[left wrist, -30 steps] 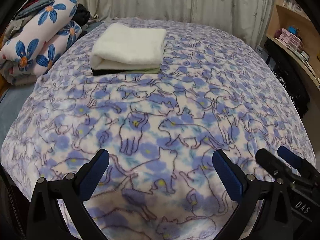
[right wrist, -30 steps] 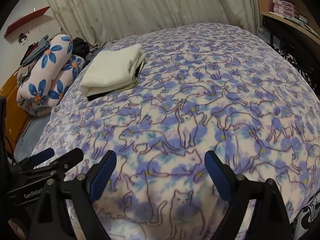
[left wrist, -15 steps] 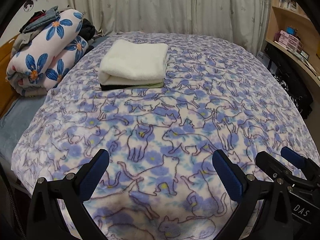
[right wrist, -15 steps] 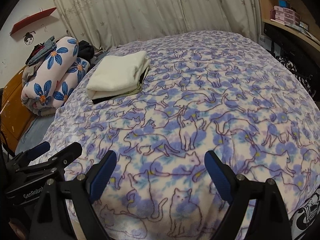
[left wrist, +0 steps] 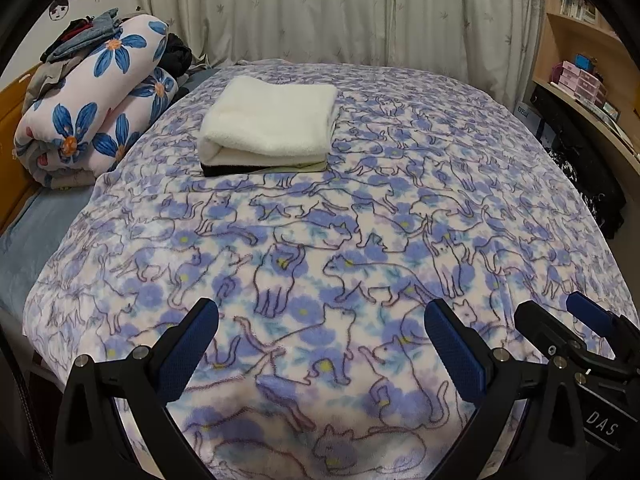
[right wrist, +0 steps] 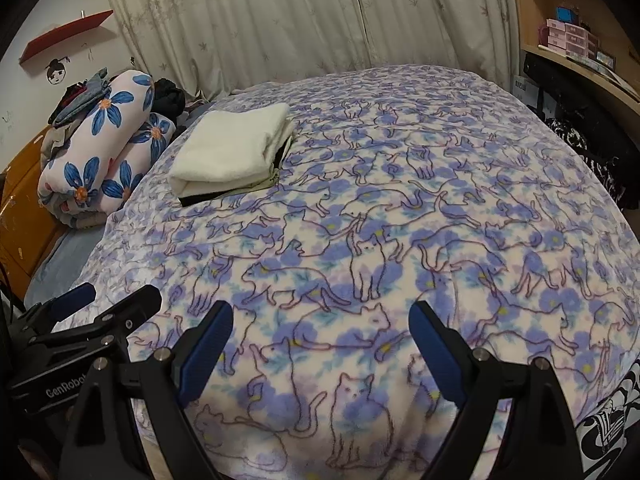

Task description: Fold large clothes

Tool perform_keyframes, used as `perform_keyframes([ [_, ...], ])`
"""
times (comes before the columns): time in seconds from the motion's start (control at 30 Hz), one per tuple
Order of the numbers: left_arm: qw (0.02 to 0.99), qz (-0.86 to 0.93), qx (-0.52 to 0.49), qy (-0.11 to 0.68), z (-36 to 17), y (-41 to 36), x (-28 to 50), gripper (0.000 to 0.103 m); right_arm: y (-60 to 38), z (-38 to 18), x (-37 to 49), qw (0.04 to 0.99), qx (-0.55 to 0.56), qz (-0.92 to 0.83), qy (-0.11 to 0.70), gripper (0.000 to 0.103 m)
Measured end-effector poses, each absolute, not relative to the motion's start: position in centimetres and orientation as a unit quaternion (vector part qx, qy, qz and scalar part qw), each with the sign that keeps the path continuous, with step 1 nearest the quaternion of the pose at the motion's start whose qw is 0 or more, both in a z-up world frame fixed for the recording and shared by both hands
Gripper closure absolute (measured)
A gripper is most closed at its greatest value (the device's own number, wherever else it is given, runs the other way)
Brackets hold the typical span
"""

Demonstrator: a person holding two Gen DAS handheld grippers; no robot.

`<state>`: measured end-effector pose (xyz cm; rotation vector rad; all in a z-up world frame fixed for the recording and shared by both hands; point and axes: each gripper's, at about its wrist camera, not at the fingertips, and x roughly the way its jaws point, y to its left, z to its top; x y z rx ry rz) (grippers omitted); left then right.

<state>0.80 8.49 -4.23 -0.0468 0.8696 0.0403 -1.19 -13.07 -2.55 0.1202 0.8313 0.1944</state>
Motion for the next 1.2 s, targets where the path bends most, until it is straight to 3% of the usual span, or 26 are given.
perform_keyframes([
  [1.2,0.901,0.013,-0.022,0.433,-5.12,8.42,1.46,0.002,-13.48,-3.41,-0.92,0.904,0.056,0.092,0.413,0.013],
])
